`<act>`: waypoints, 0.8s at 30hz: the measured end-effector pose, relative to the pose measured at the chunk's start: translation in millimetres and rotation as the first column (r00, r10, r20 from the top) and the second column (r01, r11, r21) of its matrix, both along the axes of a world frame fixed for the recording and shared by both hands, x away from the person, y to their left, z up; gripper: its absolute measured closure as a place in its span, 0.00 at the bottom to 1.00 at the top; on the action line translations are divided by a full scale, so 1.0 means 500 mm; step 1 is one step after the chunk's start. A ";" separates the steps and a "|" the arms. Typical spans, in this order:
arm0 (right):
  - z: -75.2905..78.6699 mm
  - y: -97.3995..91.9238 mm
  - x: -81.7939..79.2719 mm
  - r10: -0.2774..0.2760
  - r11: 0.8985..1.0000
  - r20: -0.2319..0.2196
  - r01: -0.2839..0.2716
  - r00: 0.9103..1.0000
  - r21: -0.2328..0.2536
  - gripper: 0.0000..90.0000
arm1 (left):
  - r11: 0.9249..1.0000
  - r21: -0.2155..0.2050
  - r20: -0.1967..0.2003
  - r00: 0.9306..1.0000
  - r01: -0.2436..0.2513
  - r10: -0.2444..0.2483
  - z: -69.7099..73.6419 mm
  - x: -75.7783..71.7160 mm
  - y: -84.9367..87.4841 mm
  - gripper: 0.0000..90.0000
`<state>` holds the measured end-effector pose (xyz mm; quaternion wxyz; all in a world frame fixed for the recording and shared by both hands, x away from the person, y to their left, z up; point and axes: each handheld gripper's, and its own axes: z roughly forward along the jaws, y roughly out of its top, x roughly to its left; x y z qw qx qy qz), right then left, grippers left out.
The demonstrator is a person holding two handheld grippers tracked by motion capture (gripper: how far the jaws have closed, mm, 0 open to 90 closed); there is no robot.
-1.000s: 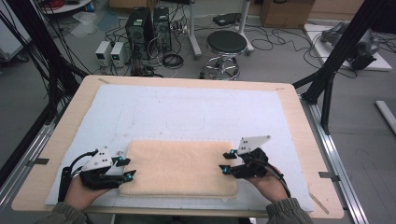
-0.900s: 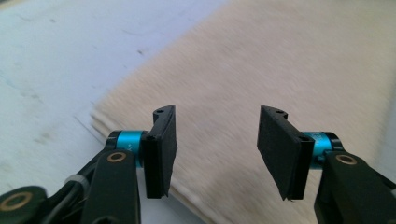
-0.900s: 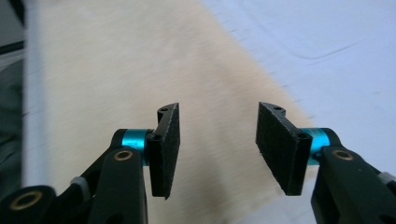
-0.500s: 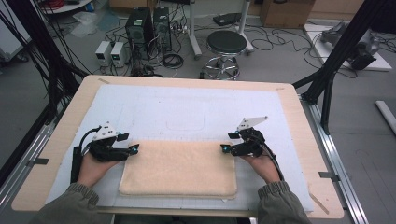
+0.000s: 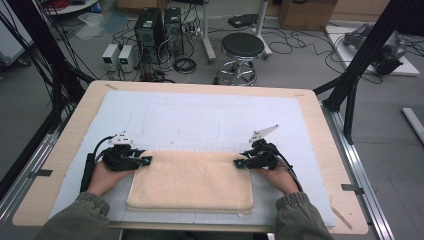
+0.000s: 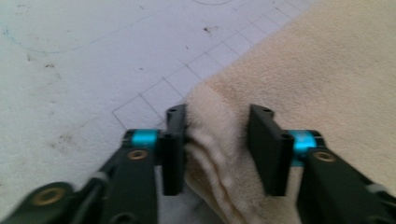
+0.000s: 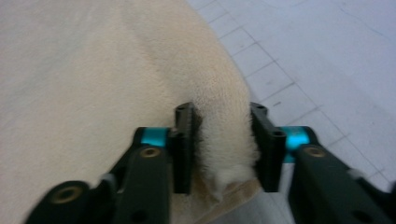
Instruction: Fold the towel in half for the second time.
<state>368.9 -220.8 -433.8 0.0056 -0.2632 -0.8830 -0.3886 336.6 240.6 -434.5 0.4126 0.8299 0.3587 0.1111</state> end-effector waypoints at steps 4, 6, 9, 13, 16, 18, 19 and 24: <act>0.016 0.003 -0.010 0.017 1.000 0.053 -0.015 0.998 -0.028 0.86 | 0.999 0.003 0.057 0.998 -0.032 0.032 0.012 -0.006 -0.003 0.86; 0.026 0.003 -0.011 0.017 0.999 0.079 -0.014 0.997 -0.037 0.86 | 0.998 -0.020 0.082 0.995 -0.062 0.063 0.022 -0.002 -0.003 0.87; 0.049 0.006 -0.002 -0.004 0.999 0.130 0.011 0.991 -0.046 0.86 | 0.995 -0.003 0.124 0.987 -0.102 0.102 0.046 0.012 -0.011 0.87; 0.093 0.008 0.030 -0.049 0.996 0.196 0.062 0.979 -0.059 0.86 | 0.989 -0.029 0.171 0.974 -0.148 0.150 0.087 0.048 -0.017 0.88; 0.123 0.005 0.059 -0.079 0.995 0.230 0.090 0.970 -0.038 0.86 | 0.984 -0.048 0.184 0.967 -0.170 0.176 0.112 0.075 -0.020 0.88; 0.140 0.008 0.080 -0.092 0.993 0.242 0.108 0.966 -0.051 0.86 | 0.982 -0.051 0.188 0.964 -0.180 0.187 0.127 0.094 -0.022 0.88; 0.144 0.009 0.087 -0.099 0.992 0.240 0.114 0.966 -0.049 0.86 | 0.981 -0.051 0.197 0.961 -0.186 0.193 0.131 0.104 -0.024 0.88; 0.134 0.017 0.136 -0.195 0.969 0.247 0.225 0.949 -0.098 0.65 | 0.974 0.043 0.201 0.957 -0.223 0.210 0.108 0.155 -0.042 0.63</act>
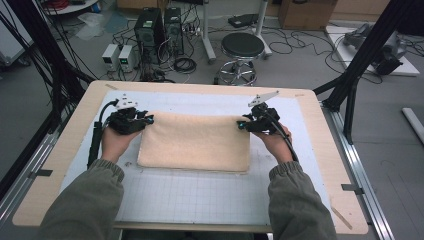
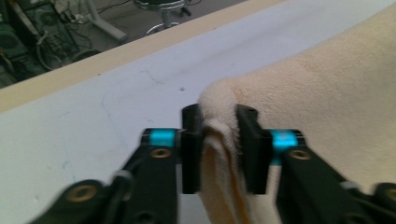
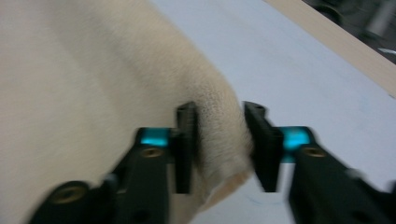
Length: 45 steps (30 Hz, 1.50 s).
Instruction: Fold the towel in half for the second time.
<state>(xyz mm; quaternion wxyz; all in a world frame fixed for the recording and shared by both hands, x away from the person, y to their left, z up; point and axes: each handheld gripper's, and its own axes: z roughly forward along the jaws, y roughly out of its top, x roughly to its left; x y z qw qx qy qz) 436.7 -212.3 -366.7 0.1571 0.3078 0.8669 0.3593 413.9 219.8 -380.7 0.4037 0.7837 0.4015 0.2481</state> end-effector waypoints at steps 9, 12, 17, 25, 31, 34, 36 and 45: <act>-0.049 0.012 -0.018 0.017 1.000 -0.051 -0.015 0.999 0.023 0.55 | 0.997 -0.008 -0.067 0.995 0.073 -0.074 -0.021 -0.028 -0.018 0.52; -0.067 0.017 -0.034 0.037 0.999 -0.070 -0.035 0.997 0.023 0.56 | 0.995 -0.014 -0.075 0.992 0.096 -0.097 -0.035 -0.055 -0.014 0.52; -0.088 0.026 -0.051 0.055 0.998 -0.089 -0.054 0.995 0.016 0.58 | 0.993 -0.014 -0.106 0.987 0.119 -0.120 -0.065 -0.087 0.005 0.55; -0.119 0.036 -0.040 0.038 0.999 -0.104 -0.038 0.994 0.002 0.60 | 0.990 -0.022 -0.149 0.979 0.138 -0.140 -0.102 -0.095 0.009 0.55; -0.114 0.035 -0.047 0.032 0.999 -0.093 -0.030 0.995 0.019 0.54 | 0.991 -0.036 -0.129 0.982 0.132 -0.136 -0.095 -0.100 0.014 0.52; -0.111 0.035 -0.054 0.029 0.999 -0.081 -0.026 0.996 0.042 0.47 | 0.990 -0.052 -0.119 0.983 0.132 -0.137 -0.088 -0.106 0.016 0.48; -0.107 0.037 -0.060 0.021 0.999 -0.090 -0.017 0.996 0.052 0.44 | 0.989 -0.054 -0.114 0.983 0.137 -0.142 -0.083 -0.113 0.015 0.44; -0.074 0.038 -0.091 0.030 0.996 -0.065 -0.024 0.997 0.081 0.31 | 0.980 -0.058 -0.088 0.977 0.191 -0.196 -0.068 -0.155 0.007 0.32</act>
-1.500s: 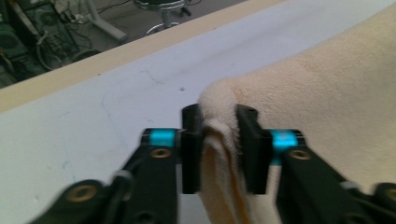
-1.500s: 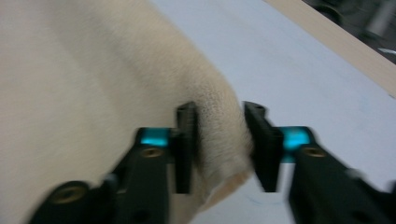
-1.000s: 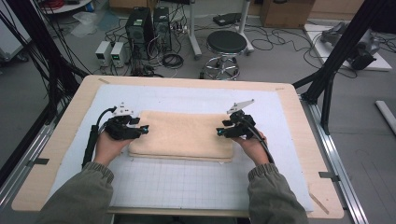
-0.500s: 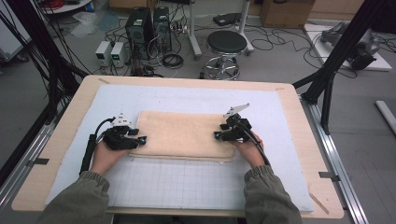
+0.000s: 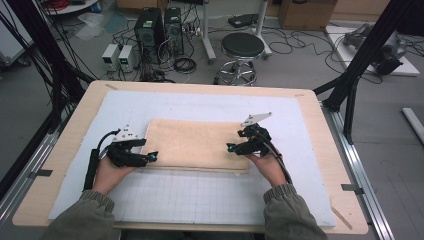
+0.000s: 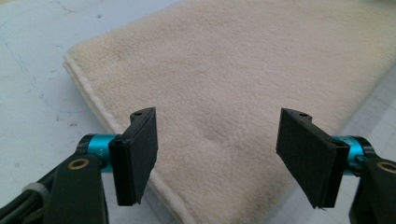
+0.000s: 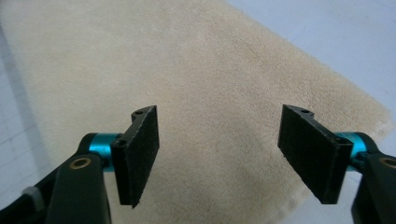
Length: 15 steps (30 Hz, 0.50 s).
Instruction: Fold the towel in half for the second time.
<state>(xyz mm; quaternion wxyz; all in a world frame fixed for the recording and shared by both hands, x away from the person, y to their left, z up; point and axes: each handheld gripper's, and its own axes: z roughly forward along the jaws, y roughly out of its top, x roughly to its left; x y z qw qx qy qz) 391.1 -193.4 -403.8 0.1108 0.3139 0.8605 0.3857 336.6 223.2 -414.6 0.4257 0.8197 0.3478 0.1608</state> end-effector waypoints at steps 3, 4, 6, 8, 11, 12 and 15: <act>0.010 -0.004 -0.010 0.007 1.000 0.006 -0.007 1.000 0.019 0.29 | 1.000 0.008 -0.016 1.000 0.003 -0.003 -0.002 -0.006 0.002 0.29; 0.013 -0.005 -0.013 0.007 1.000 0.011 -0.007 1.000 0.022 0.28 | 1.000 0.005 -0.017 1.000 0.001 -0.001 -0.002 -0.008 0.003 0.28; 0.018 -0.007 -0.017 0.002 1.000 0.017 -0.003 1.000 0.023 0.27 | 1.000 0.004 -0.007 1.000 -0.002 0.002 -0.003 -0.014 0.005 0.28; 0.021 -0.009 -0.023 -0.006 1.000 0.044 0.006 0.999 0.015 0.27 | 1.000 -0.003 -0.002 1.000 -0.002 0.002 -0.004 -0.018 0.007 0.27; 0.019 -0.014 -0.036 -0.011 0.999 0.091 0.008 0.996 0.033 0.27 | 1.000 -0.015 0.008 1.000 -0.015 0.015 -0.001 -0.022 0.010 0.26; 0.015 -0.016 -0.039 -0.011 1.000 0.083 0.009 0.996 0.025 0.25 | 1.000 -0.013 0.013 1.000 -0.013 0.013 0.001 -0.023 0.011 0.25; 0.001 -0.024 -0.046 -0.014 0.999 0.065 0.012 0.998 0.033 0.23 | 1.000 -0.021 0.020 1.000 -0.018 0.019 0.003 -0.025 0.011 0.24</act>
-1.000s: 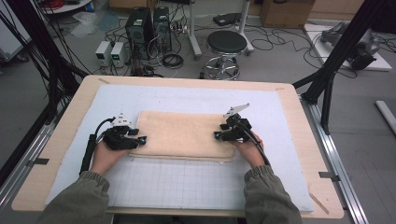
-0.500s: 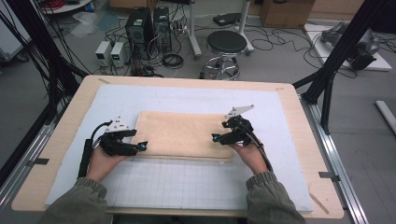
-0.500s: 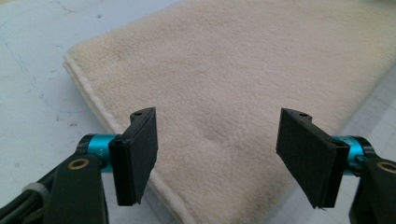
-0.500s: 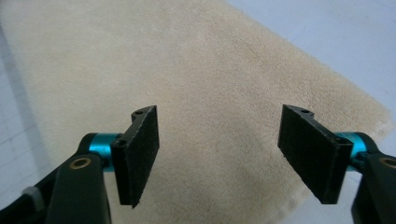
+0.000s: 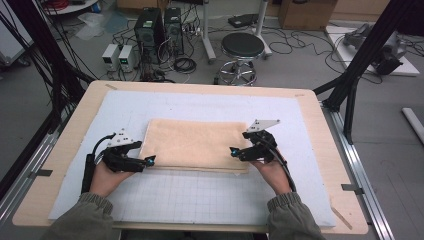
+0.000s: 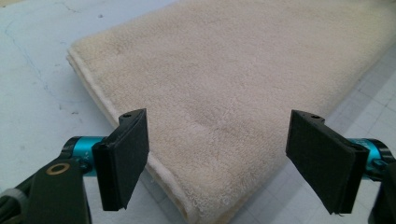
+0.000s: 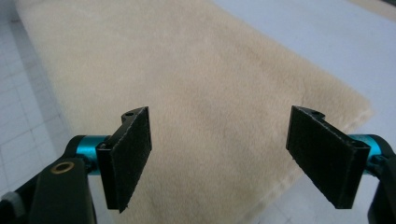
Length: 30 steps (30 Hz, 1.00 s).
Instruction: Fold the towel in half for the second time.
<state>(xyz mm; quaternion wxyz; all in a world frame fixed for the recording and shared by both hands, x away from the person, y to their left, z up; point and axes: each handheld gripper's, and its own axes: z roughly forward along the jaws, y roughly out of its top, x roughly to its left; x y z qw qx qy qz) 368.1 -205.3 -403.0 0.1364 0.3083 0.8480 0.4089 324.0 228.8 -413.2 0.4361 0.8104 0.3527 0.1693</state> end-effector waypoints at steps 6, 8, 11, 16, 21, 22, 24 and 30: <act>-0.014 -0.013 -0.011 -0.004 1.000 -0.008 0.004 1.000 0.015 0.22 | 1.000 0.011 -0.002 1.000 0.004 -0.004 -0.004 -0.001 -0.004 0.23; -0.017 -0.010 -0.013 0.007 1.000 -0.019 -0.007 1.000 0.013 0.22 | 1.000 0.020 -0.004 1.000 0.003 -0.003 -0.005 0.000 -0.003 0.23; -0.029 0.001 -0.012 0.029 0.999 -0.052 -0.030 0.998 -0.028 0.23 | 0.999 0.037 -0.015 1.000 0.002 -0.002 -0.011 0.002 -0.002 0.24; -0.057 0.013 -0.005 0.039 0.996 -0.108 -0.048 0.993 -0.078 0.23 | 0.996 0.092 -0.041 0.999 0.006 -0.002 -0.031 0.005 -0.006 0.25; -0.057 0.013 -0.006 0.033 0.996 -0.104 -0.042 0.994 -0.078 0.23 | 0.991 0.137 -0.072 0.997 0.012 -0.002 -0.049 0.010 -0.012 0.26; -0.056 0.013 -0.007 0.034 0.996 -0.103 -0.042 0.994 -0.075 0.23 | 0.990 0.140 -0.063 0.998 0.013 -0.004 -0.045 0.009 -0.010 0.26; -0.051 0.011 -0.010 0.029 0.997 -0.103 -0.036 0.994 -0.064 0.23 | 0.992 0.124 -0.055 0.999 0.008 -0.001 -0.042 0.006 -0.009 0.26; -0.035 0.010 -0.020 0.037 0.998 -0.072 -0.041 0.997 -0.052 0.23 | 0.996 0.090 -0.024 1.000 0.009 -0.007 -0.030 -0.001 -0.005 0.26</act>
